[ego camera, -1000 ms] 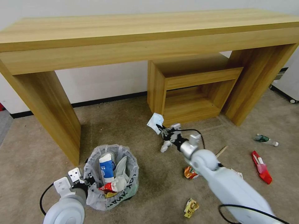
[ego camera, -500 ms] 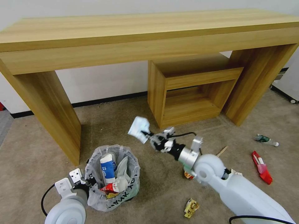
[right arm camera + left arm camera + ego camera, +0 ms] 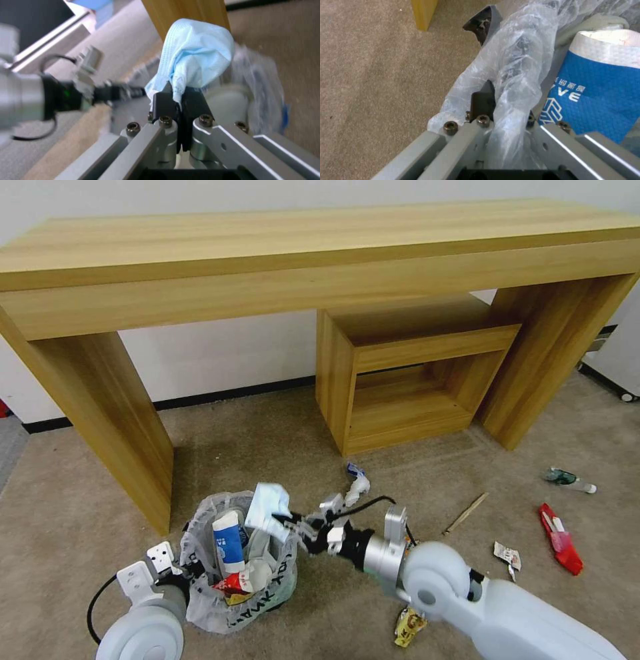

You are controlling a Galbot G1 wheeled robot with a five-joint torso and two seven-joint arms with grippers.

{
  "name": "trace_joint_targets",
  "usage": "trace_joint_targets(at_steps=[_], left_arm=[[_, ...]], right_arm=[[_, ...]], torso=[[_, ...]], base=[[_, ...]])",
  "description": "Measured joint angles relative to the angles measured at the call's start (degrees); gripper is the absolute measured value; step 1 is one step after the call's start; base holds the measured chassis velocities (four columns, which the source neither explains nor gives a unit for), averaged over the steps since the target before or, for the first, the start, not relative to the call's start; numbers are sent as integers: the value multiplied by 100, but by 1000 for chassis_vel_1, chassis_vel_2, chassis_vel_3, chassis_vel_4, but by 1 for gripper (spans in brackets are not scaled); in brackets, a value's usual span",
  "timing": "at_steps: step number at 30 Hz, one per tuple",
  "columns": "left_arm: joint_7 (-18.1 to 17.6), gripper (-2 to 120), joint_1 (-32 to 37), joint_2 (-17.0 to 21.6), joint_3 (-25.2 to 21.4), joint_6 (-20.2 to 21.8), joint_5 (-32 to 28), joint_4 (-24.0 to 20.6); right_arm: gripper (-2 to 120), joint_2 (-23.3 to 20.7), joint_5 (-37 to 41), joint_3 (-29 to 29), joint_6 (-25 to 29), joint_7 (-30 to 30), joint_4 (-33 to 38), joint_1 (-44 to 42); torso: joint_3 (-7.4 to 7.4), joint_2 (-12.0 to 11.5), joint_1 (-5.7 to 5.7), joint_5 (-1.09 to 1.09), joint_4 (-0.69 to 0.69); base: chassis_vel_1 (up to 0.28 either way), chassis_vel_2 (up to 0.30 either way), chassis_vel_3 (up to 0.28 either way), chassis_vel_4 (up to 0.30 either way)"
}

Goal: Pick up the trash bin and place the garbage on the floor into it.

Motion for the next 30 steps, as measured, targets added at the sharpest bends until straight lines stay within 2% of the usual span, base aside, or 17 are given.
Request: trace_joint_targets(at_steps=[7, 13, 16, 17, 18, 19, 20, 23, 24, 28, 30], left_arm=[[-16, 1, 27, 1, -7, 0, -6, -25], [-20, 1, 45, -9, -10, 5, 3, -37], [-20, 1, 52, -5, -16, 11, 13, -42], [-20, 1, 52, -5, -16, 11, 13, -42], [-18, 1, 53, -7, -13, 16, 19, -42], [-17, 1, 52, -11, -8, 19, 22, -42], [-12, 1, 43, -23, 9, 25, 31, -42], [-7, 1, 31, -32, 31, 27, 37, -36], [-7, 1, 26, -34, 48, 28, 51, -24], [-7, 1, 22, -42, 60, 30, 60, -16], [-7, 1, 18, -50, 61, 30, 67, 2]], right_arm=[[0, 358, 13, -420, -50, 302, -458, 183], [2, 522, 128, -540, -173, 484, -484, 377], [13, 556, 266, -571, -246, 569, -448, 481], [13, 556, 266, -571, -246, 569, -448, 481], [20, 569, 332, -571, -288, 583, -430, 501], [22, 577, 360, -571, -313, 587, -425, 509], [30, 592, 387, -570, -377, 566, -420, 524], [36, 629, 392, -585, -401, 565, -428, 537], [44, 667, 395, -611, -413, 588, -451, 548], [52, 706, 395, -652, -418, 639, -490, 569], [63, 741, 399, -669, -427, 654, -529, 593]], torso=[[0, 0, 0, 1, 0], [0, 0, 0, 0, 1], [0, 0, 0, 0, 1], [0, 0, 0, 0, 1], [0, 0, 0, 0, 1], [0, 0, 1, 1, 1], [0, 0, 0, 0, 1], [0, 0, 0, 1, 0], [0, 0, 0, 1, 0], [0, 0, 0, 1, 1], [0, 0, 0, 1, 0]], base=[[0, 0, 0, 0], [0, 0, 0, 0], [0, 0, 0, 0], [0, 0, 0, 0], [0, 0, 0, 0], [0, 0, 0, 0], [0, 0, 0, 0], [0, 0, 0, 0], [0, 0, 0, 0], [0, 0, 0, 0], [0, 0, 0, 0]])
